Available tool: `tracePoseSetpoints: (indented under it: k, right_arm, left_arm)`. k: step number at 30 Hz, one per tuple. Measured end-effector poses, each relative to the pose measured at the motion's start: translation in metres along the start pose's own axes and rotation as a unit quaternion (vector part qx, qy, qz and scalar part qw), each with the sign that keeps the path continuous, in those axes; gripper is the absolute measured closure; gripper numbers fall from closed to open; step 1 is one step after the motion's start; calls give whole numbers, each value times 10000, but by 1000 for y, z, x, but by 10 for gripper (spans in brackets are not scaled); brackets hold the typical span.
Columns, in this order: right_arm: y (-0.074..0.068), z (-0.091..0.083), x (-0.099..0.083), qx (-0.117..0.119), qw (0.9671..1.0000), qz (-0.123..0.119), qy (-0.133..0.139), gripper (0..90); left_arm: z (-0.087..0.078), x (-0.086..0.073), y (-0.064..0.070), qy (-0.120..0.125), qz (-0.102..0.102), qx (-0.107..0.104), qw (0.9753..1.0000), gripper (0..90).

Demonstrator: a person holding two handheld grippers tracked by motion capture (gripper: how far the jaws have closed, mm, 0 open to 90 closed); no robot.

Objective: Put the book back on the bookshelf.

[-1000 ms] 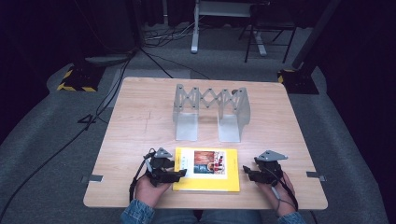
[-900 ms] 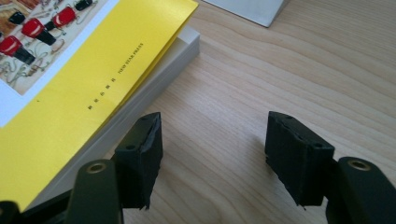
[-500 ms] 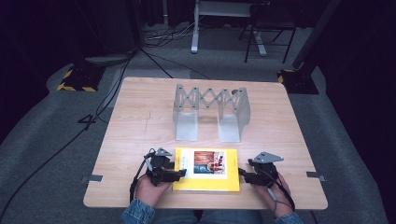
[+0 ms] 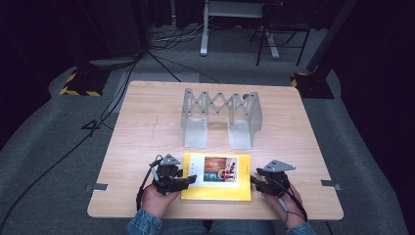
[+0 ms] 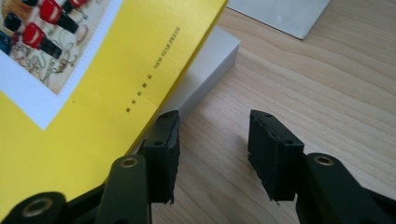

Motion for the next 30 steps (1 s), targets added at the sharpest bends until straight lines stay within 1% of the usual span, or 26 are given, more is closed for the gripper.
tracePoseSetpoints:
  k: [1, 2, 6, 7, 9, 10, 11, 12, 13, 14, 15, 16, 17, 18, 19, 20, 21, 22, 23, 24, 25, 26, 27, 28, 29, 30]
  right_arm:
    - [0, 0, 0, -3, 10000, 0, 6, 536]
    - [0, 0, 0, -6, 10000, 0, 11, 537]
    - [-1, 0, 0, -17, 10000, 9, 25, 546]
    - [-1, 0, 0, -17, 10000, 9, 25, 546]
    - [-1, 0, -1, -18, 10000, 7, 35, 546]
    - [-1, 0, -1, -16, 10000, 12, 51, 546]
    - [-1, 0, -1, -16, 10000, 12, 51, 546]
    - [-1, 0, -1, -12, 10000, 9, 53, 546]
    - [-1, 0, -1, -12, 10000, 9, 53, 546]
    - [-1, 0, -1, -17, 10000, 16, 56, 547]
    - [-1, 0, -1, -17, 10000, 16, 56, 547]
    - [-1, 0, -1, -18, 10000, 18, 62, 547]
    - [-1, 0, -1, -18, 10000, 18, 62, 547]
    - [-2, 0, -1, -19, 10000, 28, 64, 547]
    - [-2, 0, -1, -19, 10000, 28, 64, 547]
    - [-2, 0, -1, -20, 10000, 28, 65, 547]
    - [-2, 0, -1, -20, 10000, 29, 69, 547]
    - [-2, 0, -1, -26, 10000, 33, 66, 538]
    - [-2, 0, -1, -26, 10000, 33, 66, 538]
    - [-1, 0, -1, -41, 10000, 39, 68, 508]
    - [0, 0, -1, -68, 9999, 45, 64, 489]
    - [0, 0, -1, -130, 9999, 29, 49, 469]
    - [0, 0, -1, -130, 9999, 29, 49, 469]
    - [-1, -1, -2, -213, 9997, -89, 36, 451]
    - [-1, -1, -2, -213, 9997, -89, 36, 451]
    - [-1, -2, -1, -251, 9996, -139, 0, 446]
  left_arm:
    - [-1, 0, 0, 25, 23, -32, 10000, 549]
    - [-1, -1, 0, 26, 24, -13, 10000, 564]
    - [0, -3, -6, 36, -133, 10, 9999, 636]
    - [0, -3, -6, 37, -148, 24, 9999, 636]
    - [0, -3, -4, 49, -115, 35, 9999, 665]
    - [0, -3, -2, 119, -133, -74, 9998, 667]
    - [0, -3, -2, 119, -133, -74, 9998, 667]
    - [-2, -4, -3, 230, -134, -446, 9986, 668]
    - [-2, -4, -3, 230, -134, -446, 9986, 666]
    - [-2, -5, -2, 256, -39, -624, 9977, 655]
    - [-2, -5, -2, 256, -39, -624, 9977, 653]
    - [1, -6, 0, 175, 54, -371, 9991, 653]
    - [1, -6, 0, 175, 54, -371, 9991, 656]
    - [3, -5, 0, 117, 62, -276, 9995, 667]
    - [3, -5, 0, 117, 62, -276, 9995, 674]
    - [3, -5, 1, 112, 77, -208, 9997, 698]
    - [3, -4, 1, 98, 100, -132, 9998, 698]
    - [2, -4, 2, 109, 127, -96, 9998, 751]
    - [2, -4, 2, 109, 127, -96, 9998, 770]
    - [1, -3, 4, 106, 175, -59, 9998, 783]
    - [1, -3, 4, 106, 175, -59, 9998, 790]
    - [1, -3, 5, 106, 219, -39, 9997, 795]
    - [0, -3, 7, 107, 253, -12, 9996, 795]
    - [-2, -2, 8, 126, 314, 11, 9994, 806]
    - [-3, 0, 10, 140, 346, 34, 9993, 806]
    - [-4, 2, 12, 158, 380, 33, 9991, 809]
Point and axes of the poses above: each handheld gripper's, and its own axes: z roughly forward along the jaws, x roughly out of its top, y roughly to its right, the point moved 2 cm from there along z, roughly forward along the jaws
